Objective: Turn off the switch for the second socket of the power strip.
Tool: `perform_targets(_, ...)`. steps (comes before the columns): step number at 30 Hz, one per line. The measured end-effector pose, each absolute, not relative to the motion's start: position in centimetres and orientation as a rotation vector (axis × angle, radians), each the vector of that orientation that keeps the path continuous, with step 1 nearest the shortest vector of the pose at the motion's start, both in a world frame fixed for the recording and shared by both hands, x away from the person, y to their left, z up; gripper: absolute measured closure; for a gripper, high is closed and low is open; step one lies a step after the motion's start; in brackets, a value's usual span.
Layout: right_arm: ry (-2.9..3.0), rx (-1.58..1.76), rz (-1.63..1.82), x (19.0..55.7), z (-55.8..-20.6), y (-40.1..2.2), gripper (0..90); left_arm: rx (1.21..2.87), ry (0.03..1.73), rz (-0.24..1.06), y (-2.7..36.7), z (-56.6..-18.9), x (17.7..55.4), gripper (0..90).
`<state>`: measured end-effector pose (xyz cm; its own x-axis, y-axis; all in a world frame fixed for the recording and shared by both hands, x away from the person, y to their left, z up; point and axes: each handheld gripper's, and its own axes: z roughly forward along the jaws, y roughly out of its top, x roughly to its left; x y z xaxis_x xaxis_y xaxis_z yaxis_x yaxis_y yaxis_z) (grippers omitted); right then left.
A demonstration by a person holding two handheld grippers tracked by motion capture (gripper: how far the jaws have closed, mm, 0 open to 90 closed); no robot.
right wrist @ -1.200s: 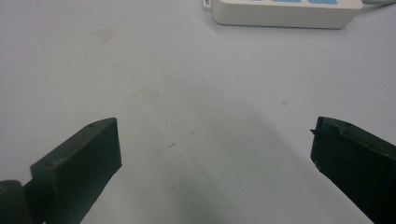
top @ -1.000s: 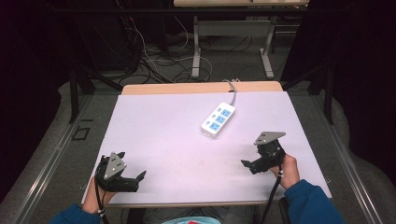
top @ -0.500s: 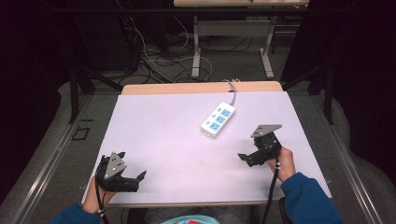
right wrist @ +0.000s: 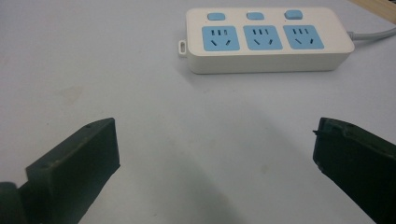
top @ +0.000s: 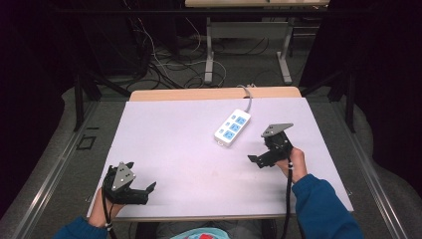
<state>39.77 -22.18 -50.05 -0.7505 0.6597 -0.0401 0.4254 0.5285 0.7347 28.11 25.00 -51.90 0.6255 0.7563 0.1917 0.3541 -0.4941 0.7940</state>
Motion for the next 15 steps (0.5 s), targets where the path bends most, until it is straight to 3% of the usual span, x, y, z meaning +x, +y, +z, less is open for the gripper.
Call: perform_targets(15, 2.440, 0.893, 1.058, 42.7, -49.9, -21.3, 0.0, 2.102, 0.861, 0.692, 24.9, -51.9, 27.9, 0.8)
